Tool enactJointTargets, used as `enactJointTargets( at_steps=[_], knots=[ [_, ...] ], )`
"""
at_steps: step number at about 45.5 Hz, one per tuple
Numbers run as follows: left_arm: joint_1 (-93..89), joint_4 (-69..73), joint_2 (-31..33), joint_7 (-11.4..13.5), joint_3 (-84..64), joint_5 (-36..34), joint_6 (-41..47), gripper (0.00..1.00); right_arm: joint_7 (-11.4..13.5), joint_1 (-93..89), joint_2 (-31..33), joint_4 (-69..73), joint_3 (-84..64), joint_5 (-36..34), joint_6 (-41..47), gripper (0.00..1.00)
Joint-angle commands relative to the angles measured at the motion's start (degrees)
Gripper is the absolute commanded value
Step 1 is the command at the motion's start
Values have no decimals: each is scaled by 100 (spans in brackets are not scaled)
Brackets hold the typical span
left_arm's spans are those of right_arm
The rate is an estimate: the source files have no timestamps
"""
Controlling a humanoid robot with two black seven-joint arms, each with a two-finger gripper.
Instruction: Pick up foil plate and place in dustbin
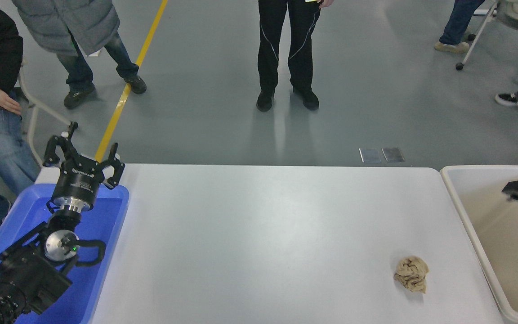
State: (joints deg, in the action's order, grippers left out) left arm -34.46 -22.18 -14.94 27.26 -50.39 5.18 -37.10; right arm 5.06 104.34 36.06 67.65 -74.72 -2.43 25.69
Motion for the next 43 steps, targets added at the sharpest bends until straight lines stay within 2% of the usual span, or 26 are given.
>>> enactJointTargets(
  at_steps=[1,7,19,26,43],
  knots=[
    [0,3,0,8,-6,9,1,98,-5,1782,-880,512,-289,-11,1931,100],
    [9,3,0,8,-15,9,1,98,-5,2485,-1364,837,-183,-3,1931,100],
    [9,3,0,8,-15,0,1,98,-14,3892,-1628,1005,-69,-248,1931,100],
    [0,-5,0,8,-6,0,1,98,-14,3945,-1699,1005,115,-460,1931,100],
    [0,3,0,8,-6,0,1,98,-14,3831,-2050,970,116,-381,1931,100]
  ],
)
